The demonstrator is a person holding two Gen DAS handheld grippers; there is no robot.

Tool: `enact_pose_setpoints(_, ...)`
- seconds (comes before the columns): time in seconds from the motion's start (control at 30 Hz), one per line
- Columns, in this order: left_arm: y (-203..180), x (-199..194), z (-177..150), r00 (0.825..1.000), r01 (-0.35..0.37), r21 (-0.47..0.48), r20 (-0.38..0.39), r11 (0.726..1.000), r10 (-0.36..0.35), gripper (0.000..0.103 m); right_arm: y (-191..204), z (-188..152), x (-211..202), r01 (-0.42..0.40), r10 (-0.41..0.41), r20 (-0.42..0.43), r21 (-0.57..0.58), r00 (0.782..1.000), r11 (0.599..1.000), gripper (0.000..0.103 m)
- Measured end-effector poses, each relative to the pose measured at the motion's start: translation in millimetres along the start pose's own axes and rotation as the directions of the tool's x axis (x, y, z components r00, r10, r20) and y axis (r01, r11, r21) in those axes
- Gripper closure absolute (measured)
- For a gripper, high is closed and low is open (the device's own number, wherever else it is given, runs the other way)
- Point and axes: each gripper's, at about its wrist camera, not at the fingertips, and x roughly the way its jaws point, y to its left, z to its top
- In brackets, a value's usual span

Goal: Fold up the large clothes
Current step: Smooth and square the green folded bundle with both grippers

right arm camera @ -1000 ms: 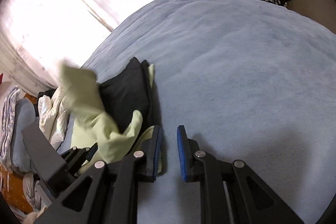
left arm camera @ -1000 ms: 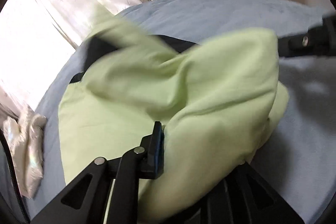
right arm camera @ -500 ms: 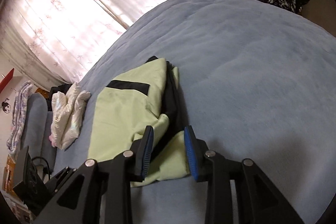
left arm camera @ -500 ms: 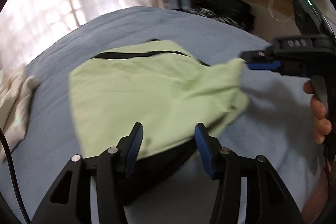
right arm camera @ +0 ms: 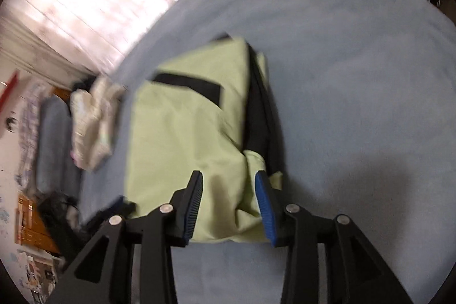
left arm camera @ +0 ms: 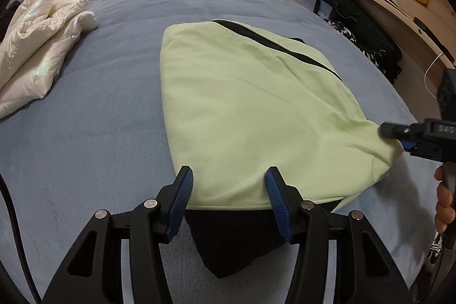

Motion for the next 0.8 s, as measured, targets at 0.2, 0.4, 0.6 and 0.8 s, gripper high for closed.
enact_pose_setpoints(0.2, -0.2, 0.6, 1.5, 1.000, -0.007, -0.001, -0.009, 1.000, 0.007, 0.048, 14.8, 3.8, 23.4, -0.044, 0.041, -0.041, -0.065, 0.998, 0.997, 0.064)
enact_pose_setpoints(0.4, 4.6, 0.8, 6.3, 1.000, -0.002, -0.049, -0.029, 0.999, 0.001, 0.048, 20.0, 6.8, 23.0, -0.115, 0.116, 0.024, -0.061, 0.993, 0.992, 0.097)
enact_pose_setpoints(0.6, -1.1, 4.3, -2.8, 0.999, -0.033, -0.009, -0.026, 0.999, 0.033, 0.047, -14.9, -28.9, -5.5, -0.202, 0.195, 0.124, 0.047, 0.973, 0.978, 0.099)
enact_pose_setpoints(0.8, -11.4, 4.2, -2.7, 0.997, -0.067, 0.062, -0.037, 0.996, 0.069, 0.046, -32.6, -29.6, 12.4, -0.197, 0.191, 0.069, 0.112, 0.979, 0.974, 0.094)
